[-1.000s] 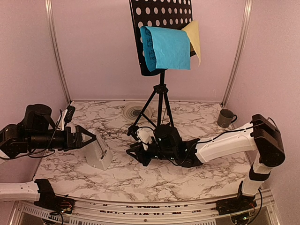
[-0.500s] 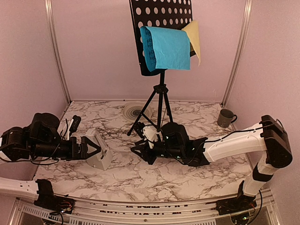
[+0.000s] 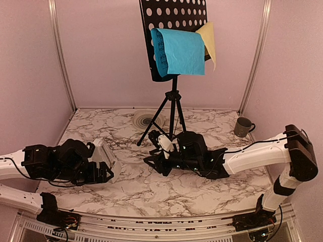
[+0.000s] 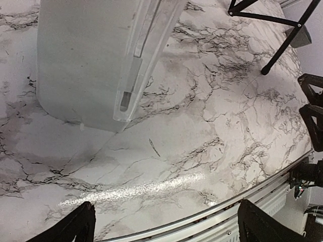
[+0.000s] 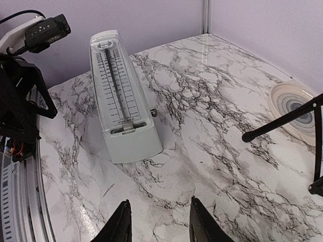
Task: Pack up the instrument practice props
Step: Move the metronome to the center of the board.
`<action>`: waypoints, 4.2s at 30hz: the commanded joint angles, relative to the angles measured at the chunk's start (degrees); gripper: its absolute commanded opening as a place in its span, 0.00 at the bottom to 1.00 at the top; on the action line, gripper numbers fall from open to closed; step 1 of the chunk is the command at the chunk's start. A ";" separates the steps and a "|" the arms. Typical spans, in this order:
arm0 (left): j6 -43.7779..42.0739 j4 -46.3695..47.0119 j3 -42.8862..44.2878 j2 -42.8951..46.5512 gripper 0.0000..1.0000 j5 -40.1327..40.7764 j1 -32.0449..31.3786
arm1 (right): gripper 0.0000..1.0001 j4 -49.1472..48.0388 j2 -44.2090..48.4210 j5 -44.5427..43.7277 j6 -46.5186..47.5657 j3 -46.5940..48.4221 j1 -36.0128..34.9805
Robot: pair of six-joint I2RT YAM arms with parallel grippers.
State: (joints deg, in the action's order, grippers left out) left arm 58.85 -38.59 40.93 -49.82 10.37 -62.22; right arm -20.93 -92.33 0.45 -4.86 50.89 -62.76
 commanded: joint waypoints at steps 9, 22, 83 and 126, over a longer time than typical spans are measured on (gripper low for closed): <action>-3.97 11.34 -4.71 -13.52 0.81 4.68 4.84 | 0.68 1.19 4.02 -1.48 0.31 -0.53 1.56; -6.71 16.62 -6.74 -16.97 0.76 2.78 7.88 | 0.72 1.46 3.67 -1.48 -0.04 -0.04 2.07; -41.30 -5.26 23.83 -21.29 0.84 -13.90 28.66 | 0.73 1.62 -4.85 7.75 -3.08 7.43 2.47; -43.85 -20.01 33.62 -32.44 0.82 -18.85 34.88 | 0.73 1.64 -3.75 7.37 -3.54 6.33 2.52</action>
State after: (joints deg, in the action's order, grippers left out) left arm 13.54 -55.61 74.32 -80.01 -6.63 -27.53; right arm -19.20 -97.38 8.21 -7.94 57.28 -60.60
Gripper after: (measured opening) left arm 0.826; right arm 0.730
